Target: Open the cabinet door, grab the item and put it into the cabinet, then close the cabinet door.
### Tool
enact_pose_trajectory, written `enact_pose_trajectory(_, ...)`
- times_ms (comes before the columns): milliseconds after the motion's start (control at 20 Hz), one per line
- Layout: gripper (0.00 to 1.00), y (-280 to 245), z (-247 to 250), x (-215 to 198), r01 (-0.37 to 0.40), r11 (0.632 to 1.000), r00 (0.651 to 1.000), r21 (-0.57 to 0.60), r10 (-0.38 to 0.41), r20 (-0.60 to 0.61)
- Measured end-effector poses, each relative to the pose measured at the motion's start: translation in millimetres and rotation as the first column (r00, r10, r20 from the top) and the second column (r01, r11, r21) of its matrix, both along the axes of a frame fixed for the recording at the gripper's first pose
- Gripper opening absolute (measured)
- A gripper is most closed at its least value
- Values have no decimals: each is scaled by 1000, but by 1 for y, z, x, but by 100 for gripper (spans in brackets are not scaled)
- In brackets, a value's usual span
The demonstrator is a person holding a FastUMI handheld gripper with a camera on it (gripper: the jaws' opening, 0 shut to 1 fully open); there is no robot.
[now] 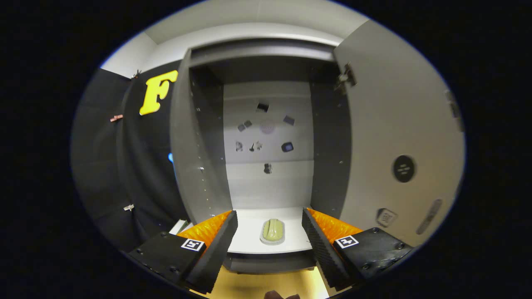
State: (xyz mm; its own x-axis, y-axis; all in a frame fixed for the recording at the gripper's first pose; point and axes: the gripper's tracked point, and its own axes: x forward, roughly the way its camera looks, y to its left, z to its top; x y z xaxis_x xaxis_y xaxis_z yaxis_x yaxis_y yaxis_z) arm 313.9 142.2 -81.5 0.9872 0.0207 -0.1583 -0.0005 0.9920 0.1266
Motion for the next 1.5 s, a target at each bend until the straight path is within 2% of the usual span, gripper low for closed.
enact_pose_trajectory(250, 98, -32, 41, -92, 55, 995, 989, -83, -43, 141)
enact_pose_trajectory(350, 98, -43, 43, -123, 57, 992, 990, -112, -42, 133)
enact_pose_trajectory(550, 98, -81, 49, -177, 91, 992, 990, -84, -82, 114)
enact_pose_trajectory(700, 98, -124, 65, -213, 156, 985, 980, -71, -145, 137)
enact_pose_trajectory(900, 97, -194, 80, -252, 286, 957, 949, -43, -277, 152)
enact_pose_trajectory(1050, 98, -236, 60, -257, 377, 923, 923, -76, -368, 118)
enact_pose_trajectory(1150, 98, -255, 42, -247, 421, 902, 906, -96, -414, 91)
enact_pose_trajectory(1300, 98, -280, 10, -238, 462, 878, 886, -126, -463, 26)
enact_pose_trajectory(1500, 98, -309, -18, -217, 485, 869, 870, -96, -490, -45)
